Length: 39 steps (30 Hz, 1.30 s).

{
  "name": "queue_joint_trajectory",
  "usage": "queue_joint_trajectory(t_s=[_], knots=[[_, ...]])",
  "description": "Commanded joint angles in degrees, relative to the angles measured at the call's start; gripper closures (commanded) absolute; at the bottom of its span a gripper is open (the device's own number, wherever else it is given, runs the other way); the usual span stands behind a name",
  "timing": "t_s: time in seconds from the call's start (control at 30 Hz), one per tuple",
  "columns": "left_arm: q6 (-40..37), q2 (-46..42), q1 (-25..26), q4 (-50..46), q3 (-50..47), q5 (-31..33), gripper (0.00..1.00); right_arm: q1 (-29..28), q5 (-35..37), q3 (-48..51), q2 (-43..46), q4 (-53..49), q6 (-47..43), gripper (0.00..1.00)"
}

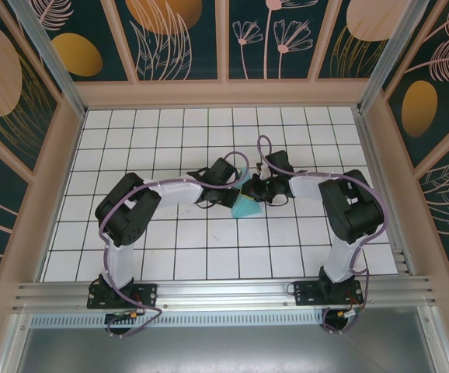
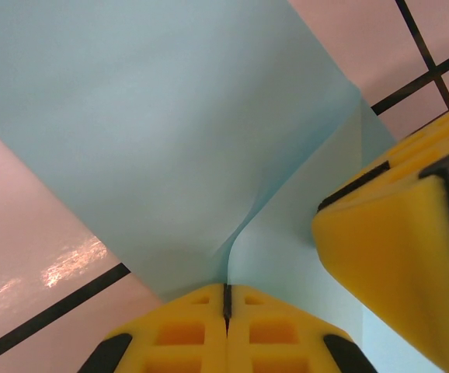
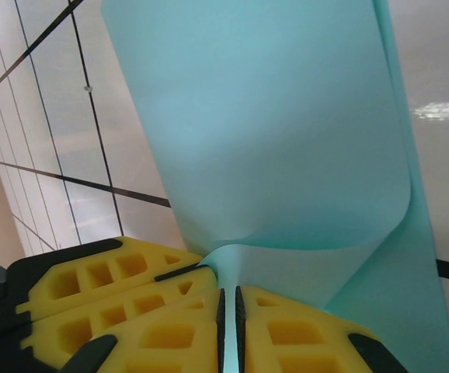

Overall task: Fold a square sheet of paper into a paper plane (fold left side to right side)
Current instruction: Fold the triangle a second time at the center of the table.

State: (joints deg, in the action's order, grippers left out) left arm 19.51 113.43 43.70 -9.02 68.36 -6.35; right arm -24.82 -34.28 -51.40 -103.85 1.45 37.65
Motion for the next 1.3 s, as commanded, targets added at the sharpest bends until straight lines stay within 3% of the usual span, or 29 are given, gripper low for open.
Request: queue_joint_trajectory(t_s=[0.0, 0.47, 0.63, 0.9, 1.0, 1.1, 1.27], knots=[[-0.5, 2.1, -0.3, -1.4, -1.5, 1.4, 0.94, -0.2, 1.5, -0.7, -1.0, -1.6, -1.8, 0.84], [-0.6, 2.0, -0.3, -1.6, -1.5, 2.3, 0.96, -0.2, 3.9, -0.7, -3.0, -4.5, -3.9, 0.84], [-0.4, 0.4, -0.3, -1.4, -1.3, 2.2, 0.91, -0.2, 5.2, -0.1, -3.6, -6.0, -4.6, 0.84], [0.4, -7.8, -0.4, -3.1, -0.9, 3.8, 0.68, -0.3, 5.1, 1.3, -4.4, -5.7, -4.8, 0.84], [0.6, -11.6, -0.4, -3.6, -2.0, 4.5, 0.63, -0.2, 5.2, 1.4, -4.4, -5.7, -4.7, 0.84], [0.8, -14.8, -0.4, -2.2, -4.2, 0.8, 0.63, -0.2, 5.1, 1.1, -4.3, -5.8, -4.7, 0.84], [3.6, -17.3, -0.2, 5.6, -8.7, -12.7, 0.62, -0.2, 5.0, 1.0, -4.3, -5.7, -4.9, 0.84]])
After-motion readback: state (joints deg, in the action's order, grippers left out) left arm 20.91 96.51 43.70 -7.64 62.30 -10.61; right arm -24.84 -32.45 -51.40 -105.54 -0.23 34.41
